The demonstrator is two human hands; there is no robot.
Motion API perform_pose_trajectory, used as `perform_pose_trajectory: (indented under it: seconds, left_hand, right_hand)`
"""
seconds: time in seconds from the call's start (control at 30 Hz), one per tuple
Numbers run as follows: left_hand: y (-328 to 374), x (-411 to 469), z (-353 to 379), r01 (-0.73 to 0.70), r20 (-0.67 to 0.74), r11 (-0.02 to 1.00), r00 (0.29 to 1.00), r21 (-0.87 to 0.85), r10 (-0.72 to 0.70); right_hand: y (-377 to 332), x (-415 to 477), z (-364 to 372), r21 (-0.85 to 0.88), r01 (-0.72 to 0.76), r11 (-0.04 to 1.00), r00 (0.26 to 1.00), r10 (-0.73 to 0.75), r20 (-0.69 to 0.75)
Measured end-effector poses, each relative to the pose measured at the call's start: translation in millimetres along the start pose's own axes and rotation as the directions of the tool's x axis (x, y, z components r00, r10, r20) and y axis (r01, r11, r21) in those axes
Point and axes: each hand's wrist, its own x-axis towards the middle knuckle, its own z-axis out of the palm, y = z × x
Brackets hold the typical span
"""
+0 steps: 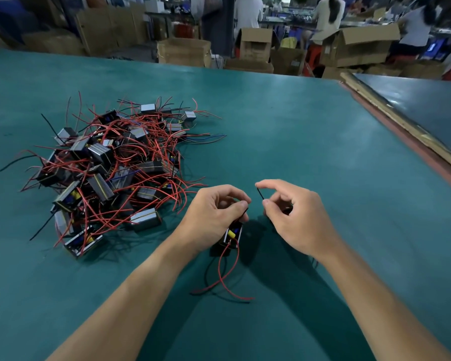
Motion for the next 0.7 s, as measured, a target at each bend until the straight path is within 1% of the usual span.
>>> perform_pose_trajectory:
  seconds: [0.17,0.3,0.43,0.53,0.7]
  left_hand:
    - [0.4,-0.9,0.4,0.020,0.004,0.999,1.000,-0.035,-0.020]
    - [3.1,-1.7,-1.6,0.083,-0.003,0.983,0.996,-0.165,-0.085]
    - [5.8,-1.6,-3.7,0.142,-0.001,0.955,0.989,-0.261,-0.147]
    - [6.7,-0.9,-5.1,0.160,-0.013,0.956,0.986,-0.248,-0.168]
    - [6.7,-0.6,-2.6,0.150,-0.011,0.957,0.987,-0.250,-0.158]
  right_hand:
    - [0.6,0.5,0.4,-0.001,-0.006,1.000,1.000,0.006,-0.009]
    - [-2.0,0.8,-0.7,0.029,-0.042,0.999,0.999,0.042,0.007]
    - [-8.5,1.1,-2.9,0.143,-0.116,0.983,0.993,0.109,0.054]
    - [-14.6,0.4,-4.1,0.256,-0.136,0.957,0.990,0.123,0.068]
    - [-20.7,-0.6,-3.1,0.349,-0.151,0.925,0.988,0.126,0.093]
